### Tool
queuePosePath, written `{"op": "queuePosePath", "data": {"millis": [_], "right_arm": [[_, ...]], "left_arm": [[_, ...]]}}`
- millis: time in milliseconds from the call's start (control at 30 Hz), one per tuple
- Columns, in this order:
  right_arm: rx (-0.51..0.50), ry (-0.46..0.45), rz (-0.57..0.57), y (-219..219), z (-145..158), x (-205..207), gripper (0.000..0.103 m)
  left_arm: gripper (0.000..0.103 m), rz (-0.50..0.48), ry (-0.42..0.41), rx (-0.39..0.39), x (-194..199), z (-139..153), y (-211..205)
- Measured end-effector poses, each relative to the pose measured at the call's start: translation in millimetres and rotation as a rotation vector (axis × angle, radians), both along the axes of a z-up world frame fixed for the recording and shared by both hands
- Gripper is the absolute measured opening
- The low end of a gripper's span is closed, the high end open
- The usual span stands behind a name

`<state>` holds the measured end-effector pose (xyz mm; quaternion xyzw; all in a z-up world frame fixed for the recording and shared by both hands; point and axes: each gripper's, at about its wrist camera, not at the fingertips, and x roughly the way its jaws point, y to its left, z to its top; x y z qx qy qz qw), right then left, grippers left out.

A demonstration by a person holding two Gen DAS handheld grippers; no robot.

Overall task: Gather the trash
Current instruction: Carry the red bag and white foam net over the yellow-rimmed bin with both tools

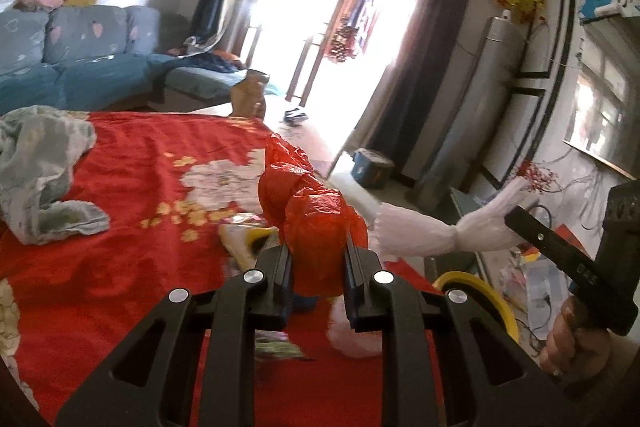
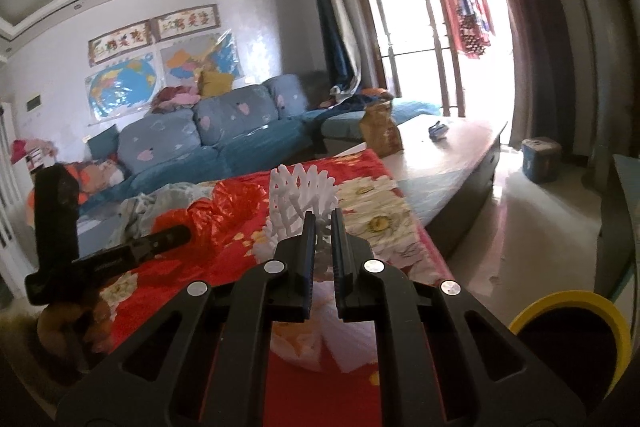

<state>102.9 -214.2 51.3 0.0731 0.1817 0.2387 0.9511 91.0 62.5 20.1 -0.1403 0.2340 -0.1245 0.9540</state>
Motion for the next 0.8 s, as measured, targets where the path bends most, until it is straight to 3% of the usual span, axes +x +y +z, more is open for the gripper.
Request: {"op": "queuePosePath", "data": {"millis": [400,800], "right_arm": [[0.001,-0.004,-0.243,-73,3,-3,0.005],[0.020,0.097,-0.485,-148,-25,-5,0.005]], "left_arm": [[0.018,-0.164,-0.015,0.002,11,1,-64],[0.018,-0.304,0.007,0.018,17,-11,-131]]}}
